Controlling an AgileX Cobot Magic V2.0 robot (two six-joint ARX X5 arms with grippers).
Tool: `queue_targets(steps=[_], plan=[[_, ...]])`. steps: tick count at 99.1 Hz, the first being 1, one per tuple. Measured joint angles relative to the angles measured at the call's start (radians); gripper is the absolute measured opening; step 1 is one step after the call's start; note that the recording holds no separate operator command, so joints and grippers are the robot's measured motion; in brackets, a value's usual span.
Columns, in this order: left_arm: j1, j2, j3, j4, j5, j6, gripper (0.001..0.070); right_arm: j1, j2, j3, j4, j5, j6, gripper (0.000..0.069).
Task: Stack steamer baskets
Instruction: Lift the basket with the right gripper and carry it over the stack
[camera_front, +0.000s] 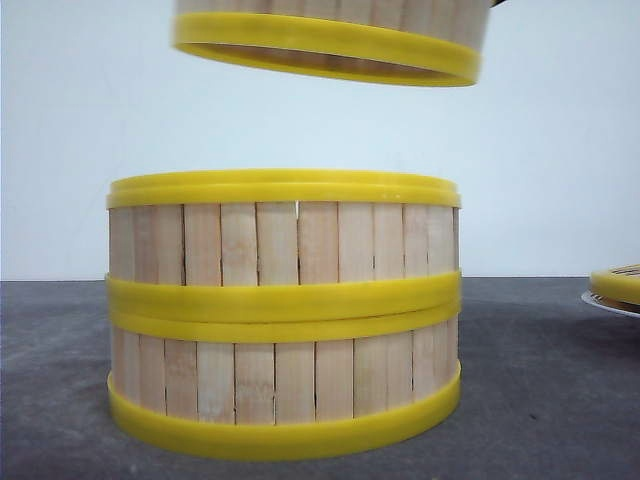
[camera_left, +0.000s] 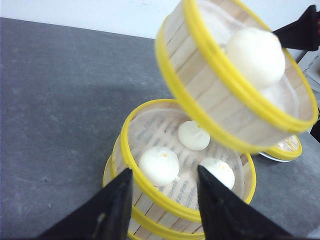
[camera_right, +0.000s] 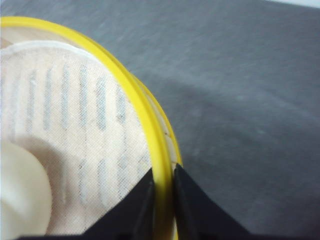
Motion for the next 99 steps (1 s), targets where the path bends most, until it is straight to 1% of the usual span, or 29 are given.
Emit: queue_targets(steps=[20, 38, 64, 99], plan=[[0.0, 0.0, 0.0, 0.0, 0.0, 0.0, 0.0231, 0.041, 0.076, 0.0, -0.023, -0.003, -0.004, 0.0036], [0.0, 0.0, 0.0, 0.0, 0.007, 0.0, 0.0231, 0.052, 0.138, 0.0, -0.064, 0.027, -0.027, 0.0036], [0.0, 0.0, 0.0, 0.0, 0.007, 0.0, 0.0231, 0.061, 0.14, 0.0, -0.082, 0.026, -0.037, 0.0036], [0.0, 0.0, 0.0, 0.0, 0.007, 0.004, 0.0231, 0.064, 0.161, 0.0, -0.106, -0.013, -0.052, 0.0036]])
